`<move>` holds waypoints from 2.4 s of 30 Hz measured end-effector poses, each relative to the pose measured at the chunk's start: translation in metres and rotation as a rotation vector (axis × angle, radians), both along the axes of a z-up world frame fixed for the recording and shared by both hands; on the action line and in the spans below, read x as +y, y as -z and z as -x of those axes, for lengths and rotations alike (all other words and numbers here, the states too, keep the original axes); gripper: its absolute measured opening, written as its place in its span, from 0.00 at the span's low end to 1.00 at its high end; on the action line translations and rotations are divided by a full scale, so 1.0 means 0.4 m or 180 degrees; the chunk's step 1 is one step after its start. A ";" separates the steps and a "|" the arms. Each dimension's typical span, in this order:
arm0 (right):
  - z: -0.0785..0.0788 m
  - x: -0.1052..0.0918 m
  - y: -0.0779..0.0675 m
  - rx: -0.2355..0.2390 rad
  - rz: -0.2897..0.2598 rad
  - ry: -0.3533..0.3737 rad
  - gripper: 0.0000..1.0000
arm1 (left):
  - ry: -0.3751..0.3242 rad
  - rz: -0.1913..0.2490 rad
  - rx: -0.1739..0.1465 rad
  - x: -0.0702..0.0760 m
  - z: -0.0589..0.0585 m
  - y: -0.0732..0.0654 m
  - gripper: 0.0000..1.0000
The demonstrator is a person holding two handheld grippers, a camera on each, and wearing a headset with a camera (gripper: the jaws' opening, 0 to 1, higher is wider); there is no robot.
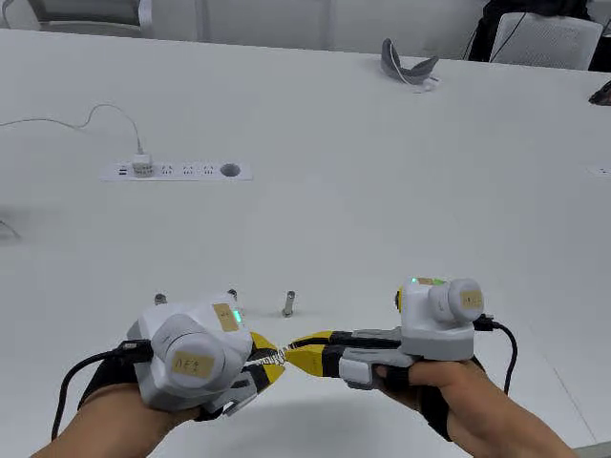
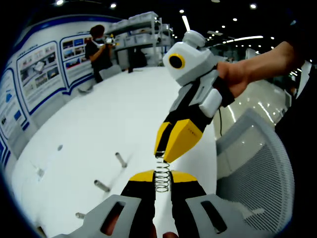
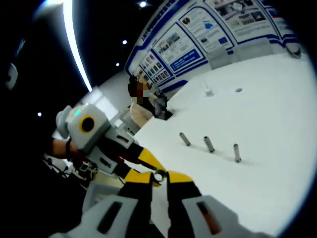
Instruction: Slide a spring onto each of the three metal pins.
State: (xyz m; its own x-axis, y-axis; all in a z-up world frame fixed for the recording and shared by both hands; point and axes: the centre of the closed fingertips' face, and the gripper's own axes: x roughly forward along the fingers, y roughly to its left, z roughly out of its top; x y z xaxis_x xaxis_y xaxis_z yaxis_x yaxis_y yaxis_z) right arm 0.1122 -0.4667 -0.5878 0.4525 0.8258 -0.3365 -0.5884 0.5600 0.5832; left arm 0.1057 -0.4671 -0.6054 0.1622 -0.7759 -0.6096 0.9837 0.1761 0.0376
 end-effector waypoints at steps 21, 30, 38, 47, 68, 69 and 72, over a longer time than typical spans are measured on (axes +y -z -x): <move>0.019 0.004 -0.043 -0.0653 0.1087 -0.1165 0.12 | 0.0201 0.0281 0.0174 -0.034 0.006 -0.036 0.10; 0.032 -0.004 -0.045 -0.0959 0.1847 -0.1933 0.12 | 0.0356 0.0286 0.0134 -0.055 0.015 -0.052 0.10; 0.046 0.004 -0.029 -0.0969 0.1913 -0.2101 0.12 | 0.0472 0.0182 0.0119 -0.057 0.030 -0.041 0.10; 0.046 -0.001 -0.018 -0.0993 0.1893 -0.2033 0.12 | 0.0423 0.0255 0.0158 -0.051 0.030 -0.029 0.11; 0.044 -0.040 -0.002 -0.0931 0.1876 -0.1823 0.12 | 0.0105 0.0196 0.0268 0.022 -0.001 0.005 0.24; 0.044 -0.042 -0.001 -0.0931 0.1881 -0.1819 0.12 | 0.0084 0.0197 0.0264 0.026 -0.005 0.006 0.24; 0.040 -0.049 0.007 -0.0915 0.1908 -0.1796 0.12 | -0.0019 0.0210 0.0280 0.044 -0.018 0.010 0.25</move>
